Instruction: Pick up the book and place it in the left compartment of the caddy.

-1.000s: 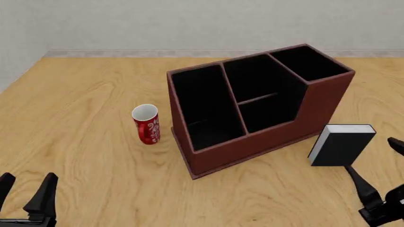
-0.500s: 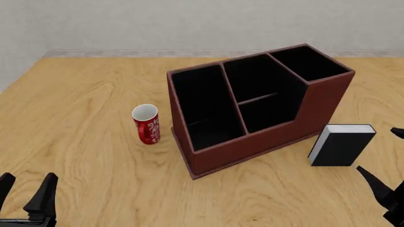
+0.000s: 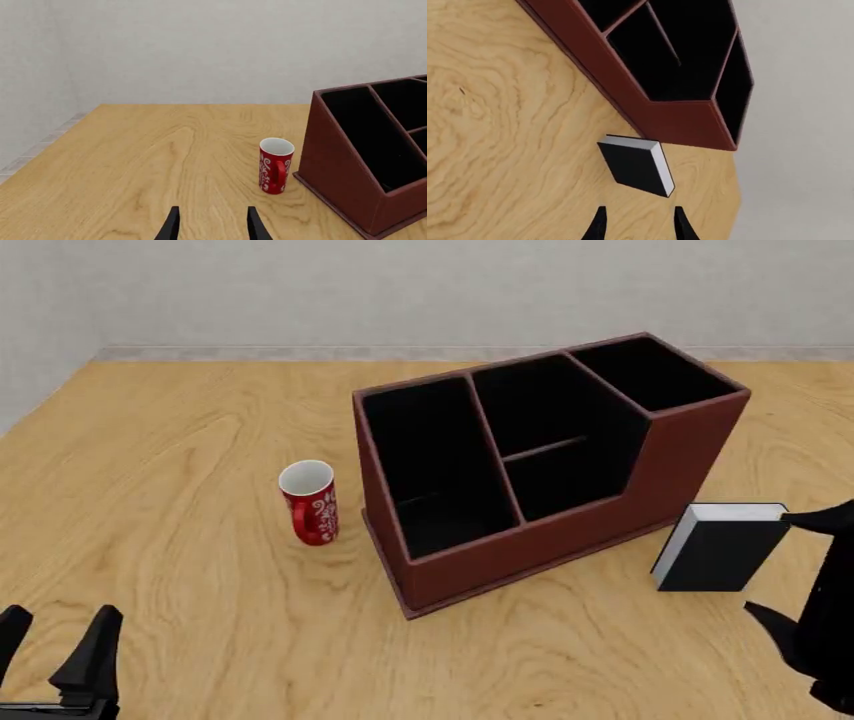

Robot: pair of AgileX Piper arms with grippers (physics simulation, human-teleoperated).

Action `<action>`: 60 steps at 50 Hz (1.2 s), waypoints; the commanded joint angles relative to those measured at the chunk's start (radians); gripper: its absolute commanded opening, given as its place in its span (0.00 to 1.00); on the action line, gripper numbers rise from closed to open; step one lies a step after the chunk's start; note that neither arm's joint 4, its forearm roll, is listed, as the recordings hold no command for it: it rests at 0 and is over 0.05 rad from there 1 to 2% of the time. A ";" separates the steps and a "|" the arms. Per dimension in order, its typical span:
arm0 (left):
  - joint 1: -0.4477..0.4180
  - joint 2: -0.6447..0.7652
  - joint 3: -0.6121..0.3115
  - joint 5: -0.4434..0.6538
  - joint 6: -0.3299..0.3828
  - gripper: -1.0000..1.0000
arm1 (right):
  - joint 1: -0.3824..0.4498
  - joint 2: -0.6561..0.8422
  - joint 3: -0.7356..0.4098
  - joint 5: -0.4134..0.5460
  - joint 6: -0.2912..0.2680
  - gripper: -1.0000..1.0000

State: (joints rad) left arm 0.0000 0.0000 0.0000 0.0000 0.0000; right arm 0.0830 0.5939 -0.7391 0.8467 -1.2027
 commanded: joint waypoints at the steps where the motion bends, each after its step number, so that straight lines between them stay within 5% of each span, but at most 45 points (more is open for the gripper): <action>1: 0.000 0.000 0.000 0.000 0.000 1.00 | -0.002 0.076 0.007 -0.020 -0.086 1.00; 27: 0.000 0.000 0.000 0.000 0.000 1.00 | -0.065 0.230 -0.029 -0.068 -0.199 1.00; 60: 0.000 0.000 0.000 0.000 0.000 1.00 | -0.099 0.430 -0.039 -0.196 -0.248 1.00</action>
State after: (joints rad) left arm 0.0000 0.0000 0.0000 0.0000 0.0000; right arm -0.0026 0.9726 -0.7844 0.6856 -1.4271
